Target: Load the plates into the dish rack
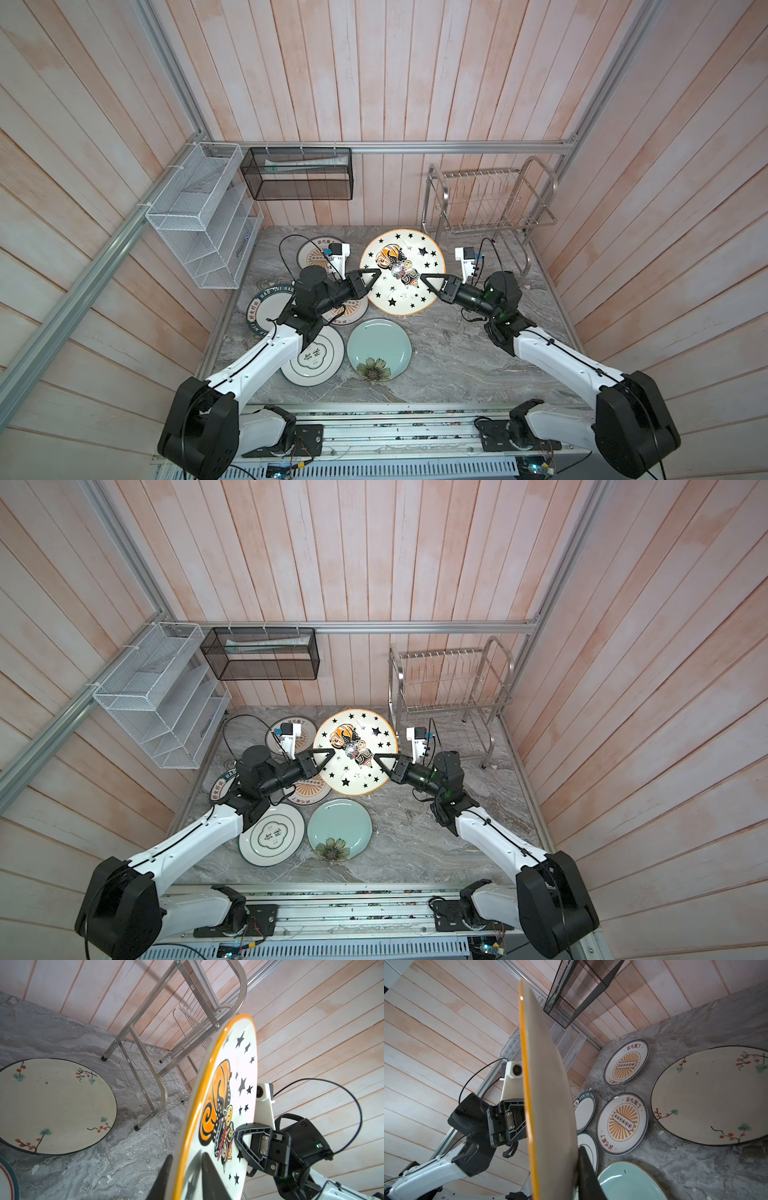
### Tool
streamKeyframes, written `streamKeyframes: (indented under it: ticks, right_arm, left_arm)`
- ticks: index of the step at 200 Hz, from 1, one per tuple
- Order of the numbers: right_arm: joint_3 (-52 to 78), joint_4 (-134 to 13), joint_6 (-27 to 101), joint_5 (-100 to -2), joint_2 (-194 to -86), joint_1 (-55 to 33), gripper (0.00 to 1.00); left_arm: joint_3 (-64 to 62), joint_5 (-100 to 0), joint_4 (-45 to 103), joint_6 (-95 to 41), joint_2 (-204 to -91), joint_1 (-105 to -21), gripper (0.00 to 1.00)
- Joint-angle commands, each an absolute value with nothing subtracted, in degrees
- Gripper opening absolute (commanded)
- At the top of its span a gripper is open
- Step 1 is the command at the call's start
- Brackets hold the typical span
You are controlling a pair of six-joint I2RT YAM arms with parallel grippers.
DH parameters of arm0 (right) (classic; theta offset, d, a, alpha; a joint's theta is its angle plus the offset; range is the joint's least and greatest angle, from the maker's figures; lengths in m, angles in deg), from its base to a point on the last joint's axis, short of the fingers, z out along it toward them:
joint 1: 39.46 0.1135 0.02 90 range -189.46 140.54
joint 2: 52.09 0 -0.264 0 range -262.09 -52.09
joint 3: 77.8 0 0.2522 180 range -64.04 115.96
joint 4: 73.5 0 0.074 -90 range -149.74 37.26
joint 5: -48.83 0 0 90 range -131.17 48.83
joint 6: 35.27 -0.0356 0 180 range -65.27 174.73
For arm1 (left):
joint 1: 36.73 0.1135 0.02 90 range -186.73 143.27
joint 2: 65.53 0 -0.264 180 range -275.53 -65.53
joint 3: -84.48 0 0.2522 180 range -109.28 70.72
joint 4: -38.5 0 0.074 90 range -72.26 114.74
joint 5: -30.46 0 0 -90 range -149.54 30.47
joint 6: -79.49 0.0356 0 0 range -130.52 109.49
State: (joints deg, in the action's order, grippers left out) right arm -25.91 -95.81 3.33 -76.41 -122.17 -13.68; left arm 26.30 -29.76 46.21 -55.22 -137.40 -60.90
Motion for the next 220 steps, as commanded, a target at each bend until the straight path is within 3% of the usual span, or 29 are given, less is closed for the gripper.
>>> streamKeyframes:
  ticks: [1, 33, 74, 93, 220]
  right_arm:
    - [-25.5, -101.2, 4.7, -76.8, -119.8, -13.5, 0.00]
    - [-25.6, -101.3, 4.2, -76.7, -119.3, -13.8, 0.00]
    - [-26.1, -101.3, 2.5, -76.0, -118.6, -15.0, 0.00]
    - [-26.7, -101.3, 2.7, -74.7, -117.6, -15.4, 0.00]
    - [-20.1, -98.2, 3.2, -76.3, -113.7, -23.0, 0.00]
  left_arm:
    - [23.5, -29.6, 48.8, -53.6, -136.9, -61.2, 0.18]
    - [23.2, -29.9, 47.5, -53.4, -137.2, -61.1, 0.20]
    - [23.4, -30.7, 46.0, -53.2, -137.0, -60.7, 0.41]
    - [23.7, -31.3, 45.4, -53.2, -136.6, -60.5, 0.46]
    - [26.3, -36.1, 41.0, -49.5, -129.8, -60.2, 0.47]
